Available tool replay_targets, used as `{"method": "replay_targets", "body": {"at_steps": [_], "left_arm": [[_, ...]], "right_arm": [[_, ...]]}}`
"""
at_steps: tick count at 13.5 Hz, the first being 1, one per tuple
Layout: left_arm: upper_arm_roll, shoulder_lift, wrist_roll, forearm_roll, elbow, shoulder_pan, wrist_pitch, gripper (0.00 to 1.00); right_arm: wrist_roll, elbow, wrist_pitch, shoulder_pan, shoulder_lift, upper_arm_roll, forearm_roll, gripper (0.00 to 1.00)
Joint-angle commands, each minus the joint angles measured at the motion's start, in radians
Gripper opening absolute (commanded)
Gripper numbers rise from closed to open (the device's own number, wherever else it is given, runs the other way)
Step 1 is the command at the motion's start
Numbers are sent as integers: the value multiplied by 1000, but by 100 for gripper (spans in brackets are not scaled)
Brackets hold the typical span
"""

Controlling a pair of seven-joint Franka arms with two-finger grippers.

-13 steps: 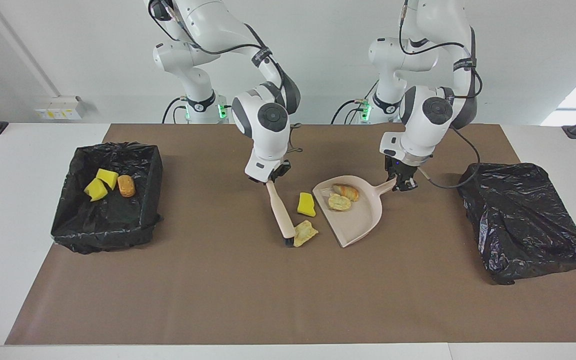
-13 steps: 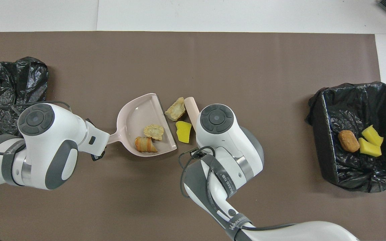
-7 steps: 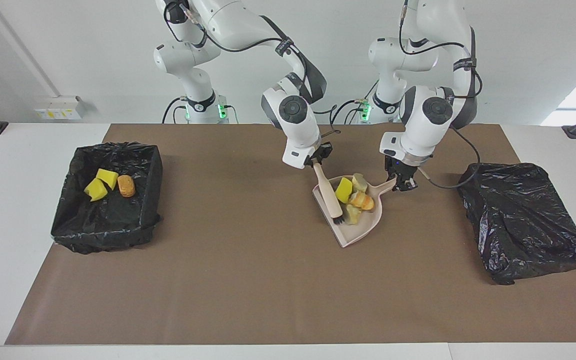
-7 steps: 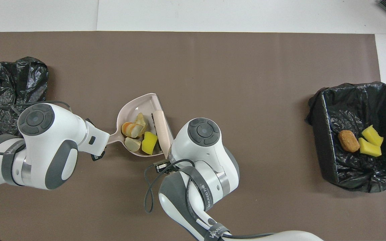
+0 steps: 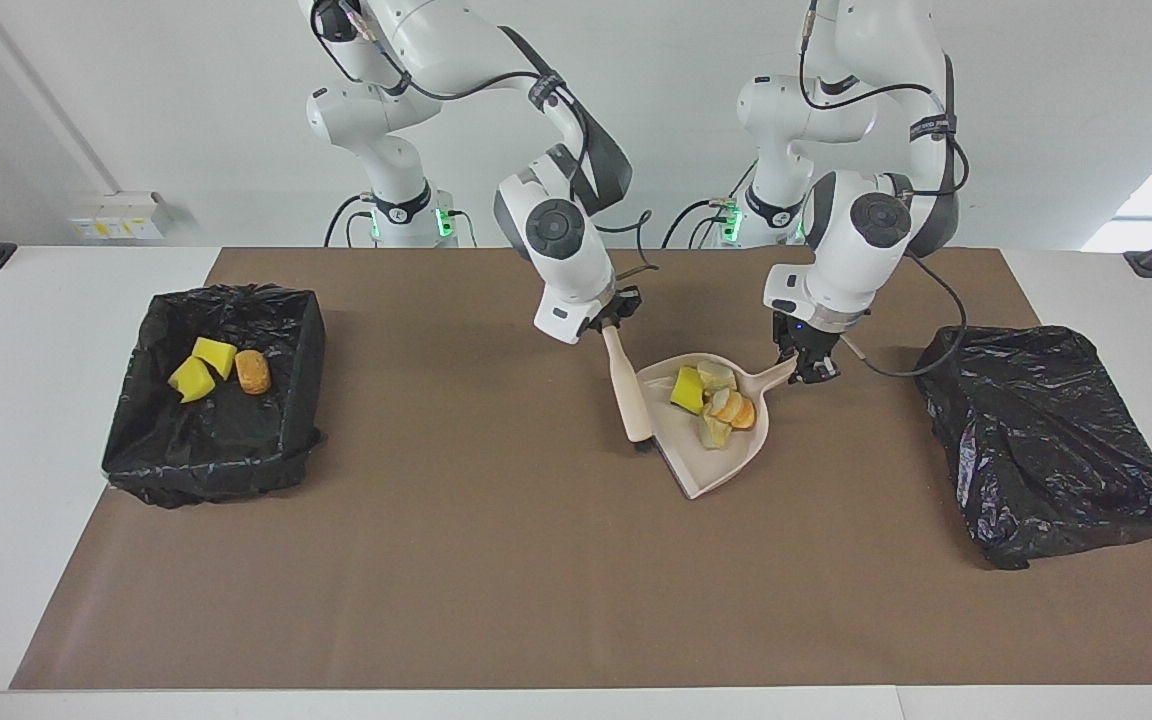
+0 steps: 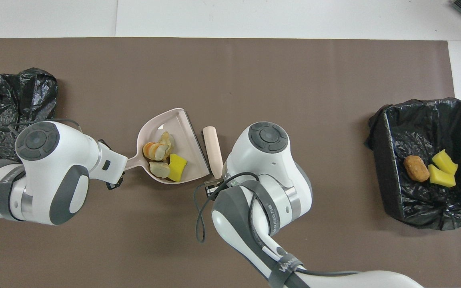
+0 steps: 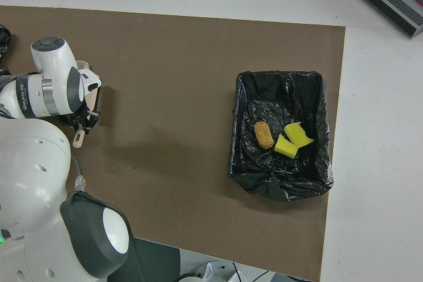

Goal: Sweep and dump trash in bin
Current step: 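Brush the last pieces into the dustpan with the right gripper, then tip the dustpan into the black bin while the right gripper withdraws the brush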

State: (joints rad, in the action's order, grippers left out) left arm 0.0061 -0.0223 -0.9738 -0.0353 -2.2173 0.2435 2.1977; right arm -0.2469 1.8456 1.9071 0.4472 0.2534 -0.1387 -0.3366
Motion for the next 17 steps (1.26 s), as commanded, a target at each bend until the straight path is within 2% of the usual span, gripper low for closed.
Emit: {"method": "replay_targets", "body": {"at_steps": [1, 3, 4, 7, 8, 10, 12, 14, 17], "left_arm": [[0, 18, -22, -32, 19, -35, -3, 0], [-2, 22, -34, -32, 54, -82, -19, 0], [-2, 28, -46, -35, 73, -102, -39, 0], [0, 24, -68, -70, 178, -182, -192, 0], [0, 21, -124, -81, 211, -216, -231, 0], [0, 12, -254, -86, 289, -288, -306, 0], [2, -31, -345, -95, 390, -360, -361, 0], [0, -92, -449, -92, 503, -449, -415, 0], [2, -157, -648, -78, 617, -562, -427, 0]], "right_arm": [[-37, 40, -98, -41, -129, -9, 57, 0], [-177, 89, -91, -6, -187, -16, 106, 0], [-239, 119, -77, 43, -210, -16, 120, 0], [-349, 199, -22, 123, -272, -16, 123, 0], [-392, 204, -19, 168, -270, -16, 123, 0], [-501, 219, 18, 247, -254, -16, 145, 0], [-566, 234, 74, 309, -226, -16, 156, 0], [-655, 235, 174, 385, -150, -16, 174, 0], [-664, 247, 246, 415, -103, -18, 183, 0]]}}
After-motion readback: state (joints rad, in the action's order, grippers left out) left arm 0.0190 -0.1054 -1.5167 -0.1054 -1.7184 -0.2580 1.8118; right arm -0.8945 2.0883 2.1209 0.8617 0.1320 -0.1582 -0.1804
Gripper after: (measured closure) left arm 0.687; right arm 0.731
